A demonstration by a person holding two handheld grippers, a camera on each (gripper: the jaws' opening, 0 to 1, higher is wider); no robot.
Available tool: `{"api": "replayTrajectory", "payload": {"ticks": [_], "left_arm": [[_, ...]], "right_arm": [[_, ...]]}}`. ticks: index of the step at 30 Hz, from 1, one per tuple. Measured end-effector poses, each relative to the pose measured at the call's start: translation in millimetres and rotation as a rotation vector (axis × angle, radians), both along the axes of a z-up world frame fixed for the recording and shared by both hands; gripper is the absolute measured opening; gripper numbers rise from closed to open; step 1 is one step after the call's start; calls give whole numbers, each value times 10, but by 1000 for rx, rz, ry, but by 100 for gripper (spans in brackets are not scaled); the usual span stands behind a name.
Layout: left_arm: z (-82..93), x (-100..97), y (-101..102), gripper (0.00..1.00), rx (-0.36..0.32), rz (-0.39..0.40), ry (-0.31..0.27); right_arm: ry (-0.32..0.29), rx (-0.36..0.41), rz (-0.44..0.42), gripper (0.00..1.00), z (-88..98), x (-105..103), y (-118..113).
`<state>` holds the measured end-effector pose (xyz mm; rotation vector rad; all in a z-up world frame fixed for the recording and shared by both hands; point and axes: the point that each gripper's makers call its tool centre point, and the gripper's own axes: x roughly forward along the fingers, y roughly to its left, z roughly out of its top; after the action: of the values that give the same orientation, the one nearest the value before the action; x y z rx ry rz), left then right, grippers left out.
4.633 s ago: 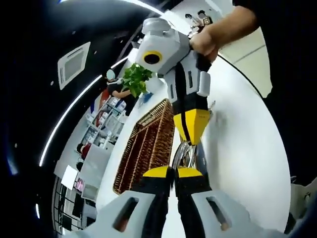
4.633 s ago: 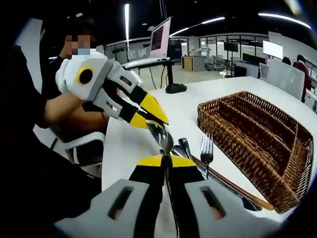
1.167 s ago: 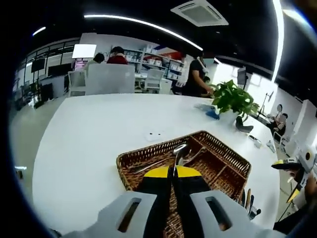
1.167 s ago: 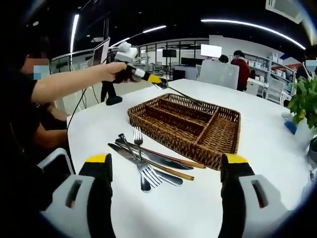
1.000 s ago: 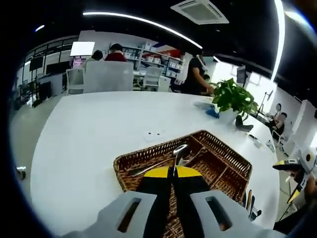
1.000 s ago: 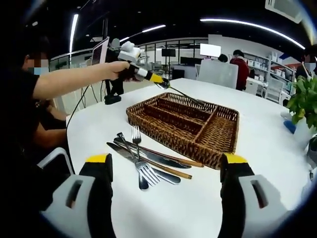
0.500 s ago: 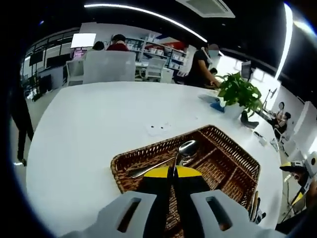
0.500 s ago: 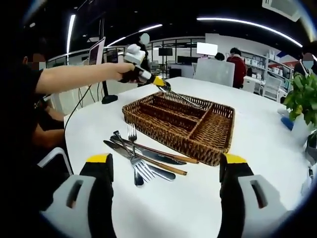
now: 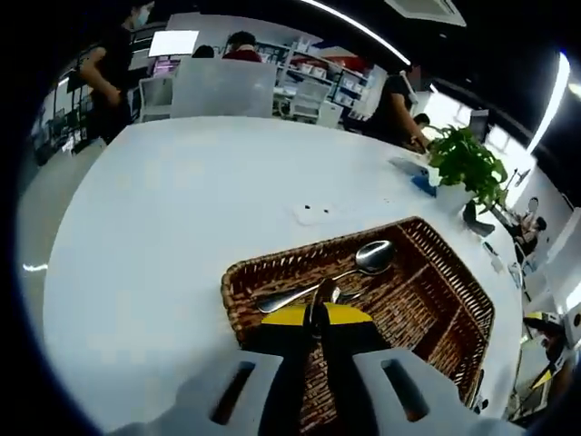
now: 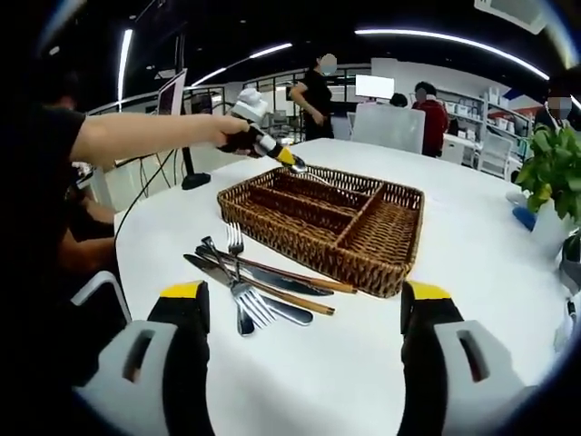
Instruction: Arrange the knives, forks, and spoons in their matching storage slots by inserting each utensil handle-first until every utensil is classified and aligned in the correct compartment
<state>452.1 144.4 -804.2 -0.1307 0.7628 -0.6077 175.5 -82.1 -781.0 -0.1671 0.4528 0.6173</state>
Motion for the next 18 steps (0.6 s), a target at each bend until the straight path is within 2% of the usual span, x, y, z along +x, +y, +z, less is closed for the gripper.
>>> {"api": "replayTrajectory", "payload": {"ticks": [3, 9, 11, 16, 18], "left_arm": [[-49, 31, 19, 5, 6, 26, 13], [-151, 96, 111, 8, 91, 57, 2], [-152, 113, 110, 8, 122, 37, -28], [-157, 123, 150, 8, 197, 22, -58], [-157, 94, 120, 11, 188, 8, -53]], "right_arm": [[3, 0, -4, 89, -14, 6, -23], [8, 2, -9, 89, -33, 24, -64], [7, 5, -9, 89, -29, 31, -68], [8, 3, -6, 89, -33, 48, -69], [6, 5, -3, 89, -25, 52, -58]]}}
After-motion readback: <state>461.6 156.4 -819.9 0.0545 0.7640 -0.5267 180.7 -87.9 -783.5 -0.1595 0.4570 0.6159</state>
